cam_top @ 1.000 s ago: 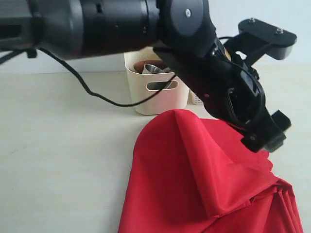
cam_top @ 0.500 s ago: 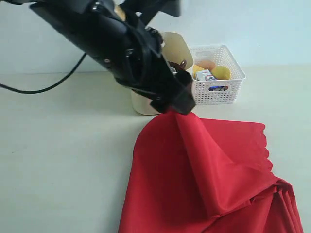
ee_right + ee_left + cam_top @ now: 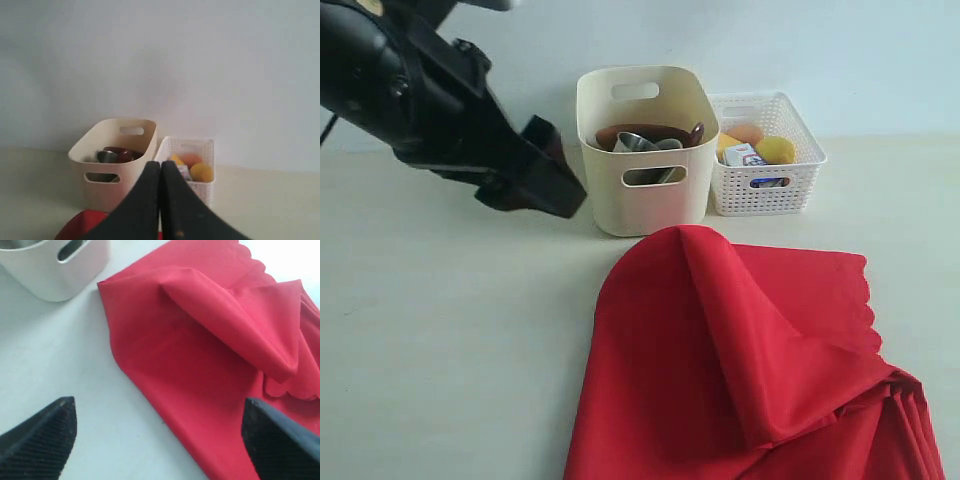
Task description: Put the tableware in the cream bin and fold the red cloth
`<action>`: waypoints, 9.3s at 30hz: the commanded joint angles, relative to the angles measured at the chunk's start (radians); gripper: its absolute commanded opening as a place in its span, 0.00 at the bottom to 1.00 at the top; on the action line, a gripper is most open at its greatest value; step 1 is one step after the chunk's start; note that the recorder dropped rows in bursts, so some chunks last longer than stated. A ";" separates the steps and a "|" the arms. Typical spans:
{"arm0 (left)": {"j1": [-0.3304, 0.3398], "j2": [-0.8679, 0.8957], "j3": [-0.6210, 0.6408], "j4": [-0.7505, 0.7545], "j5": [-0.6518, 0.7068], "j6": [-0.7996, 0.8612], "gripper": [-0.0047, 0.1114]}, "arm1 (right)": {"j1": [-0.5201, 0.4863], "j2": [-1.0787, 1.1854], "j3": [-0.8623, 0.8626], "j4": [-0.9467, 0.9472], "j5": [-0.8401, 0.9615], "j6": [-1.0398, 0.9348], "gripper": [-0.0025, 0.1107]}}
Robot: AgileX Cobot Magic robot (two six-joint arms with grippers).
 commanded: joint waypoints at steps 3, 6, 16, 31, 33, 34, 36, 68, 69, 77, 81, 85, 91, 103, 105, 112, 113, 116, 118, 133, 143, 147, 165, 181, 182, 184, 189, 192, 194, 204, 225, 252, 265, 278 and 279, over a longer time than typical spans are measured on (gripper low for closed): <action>0.077 -0.083 0.003 0.006 -0.003 0.015 0.77 | -0.007 0.047 -0.004 0.185 0.151 -0.090 0.02; 0.098 -0.094 0.008 0.003 -0.012 0.018 0.77 | -0.007 0.132 -0.012 0.324 0.212 -0.314 0.02; 0.098 -0.096 0.120 -0.054 -0.124 0.093 0.77 | 0.099 0.561 -0.121 0.425 0.336 -0.687 0.34; 0.098 -0.075 0.133 -0.043 -0.175 0.111 0.77 | 0.373 1.081 -0.352 -0.203 0.373 0.041 0.64; 0.098 -0.075 0.133 -0.043 -0.175 0.111 0.77 | 0.409 1.120 -0.366 -0.247 0.388 0.142 0.64; 0.098 -0.075 0.133 -0.043 -0.175 0.111 0.77 | 0.436 1.144 -0.373 -0.263 0.396 0.187 0.64; 0.098 -0.075 0.133 -0.043 -0.175 0.111 0.77 | 0.472 1.172 -0.376 -0.276 0.403 0.240 0.64; 0.098 -0.075 0.133 -0.043 -0.098 0.111 0.77 | 0.557 1.301 -0.474 -1.250 0.733 0.639 0.02; 0.098 -0.075 0.133 -0.043 -0.096 0.111 0.77 | 0.557 1.301 -0.474 -1.270 0.709 0.606 0.02; 0.098 -0.075 0.133 -0.073 -0.089 0.118 0.77 | 0.500 1.363 -0.474 -1.589 0.611 0.605 0.02; 0.098 -0.075 0.133 -0.097 -0.103 0.120 0.77 | 0.406 1.425 -0.474 -1.589 0.557 0.638 0.11; 0.098 -0.075 0.133 -0.117 -0.108 0.147 0.77 | 0.368 1.478 -0.474 -1.655 0.487 0.742 0.54; 0.098 -0.075 0.133 -0.117 -0.108 0.152 0.77 | 0.371 1.384 -0.503 -1.506 0.534 0.744 0.76; 0.098 -0.075 0.184 -0.120 -0.157 0.158 0.77 | 0.174 1.177 -0.573 -0.677 0.417 0.290 0.75; 0.098 -0.073 0.205 -0.122 -0.192 0.174 0.77 | 0.117 1.188 -0.573 -0.560 0.422 0.218 0.75; 0.098 0.019 0.255 -0.129 -0.265 0.226 0.77 | -0.119 1.275 -0.571 -0.133 0.488 -0.070 0.75; 0.098 0.040 0.255 -0.139 -0.284 0.226 0.77 | -0.145 1.289 -0.571 -0.087 0.492 -0.112 0.75; 0.098 0.145 0.255 -0.237 -0.437 0.235 0.77 | -0.230 1.353 -0.573 0.127 0.498 -0.330 0.75; 0.098 0.220 0.237 -0.311 -0.501 0.296 0.77 | -0.262 1.391 -0.585 0.230 0.512 -0.449 0.75; 0.098 0.488 -0.021 -0.410 -0.524 0.390 0.77 | -0.276 1.569 -0.775 0.197 0.584 -0.663 0.11; 0.098 0.488 -0.021 -0.410 -0.488 0.451 0.77 | -0.274 1.536 -0.777 0.069 0.465 -0.502 0.51; 0.098 0.488 -0.021 -0.410 -0.488 0.451 0.77 | -0.274 1.468 -0.825 0.160 0.477 -0.502 0.54; 0.098 0.488 -0.021 -0.410 -0.402 0.413 0.61 | -0.025 1.814 -1.146 0.147 0.674 -0.471 0.05; 0.098 0.488 -0.021 -0.410 -0.422 0.410 0.61 | -0.025 1.945 -1.253 0.682 0.843 -0.714 0.05; 0.098 0.488 -0.021 -0.410 -0.422 0.410 0.61 | -0.025 1.945 -1.253 0.725 0.849 -0.733 0.05; 0.098 0.488 -0.021 -0.410 -0.422 0.410 0.61 | -0.025 1.945 -1.253 0.787 0.859 -0.764 0.05; 0.098 0.488 -0.021 -0.410 -0.422 0.410 0.61 | -0.025 1.945 -1.253 0.892 0.904 -0.808 0.05; 0.098 0.488 -0.021 -0.410 -0.422 0.410 0.61 | -0.025 1.945 -1.253 0.943 0.945 -0.830 0.05; 0.098 0.488 -0.021 -0.410 -0.420 0.410 0.61 | -0.025 1.943 -1.253 0.950 0.953 -0.833 0.05; 0.098 0.488 -0.021 -0.406 -0.419 0.410 0.61 | -0.035 1.824 -1.313 0.330 0.864 -0.559 0.05; 0.098 0.488 -0.021 -0.408 -0.420 0.410 0.61 | -0.035 2.047 -1.311 0.749 0.953 -0.735 0.05; 0.098 0.488 -0.021 -0.408 -0.422 0.412 0.61 | -0.035 1.925 -1.311 0.884 0.953 -0.799 0.04; 0.098 0.488 -0.021 -0.408 -0.385 0.390 0.61 | -0.035 1.545 -1.113 0.497 0.770 -0.574 0.02; 0.098 0.472 0.064 -0.311 -0.339 0.275 0.61 | -0.061 1.232 -0.751 0.088 0.701 -0.213 0.11; 0.098 0.463 0.082 -0.311 -0.346 0.275 0.61 | -0.076 1.223 -0.727 0.091 0.701 -0.213 0.15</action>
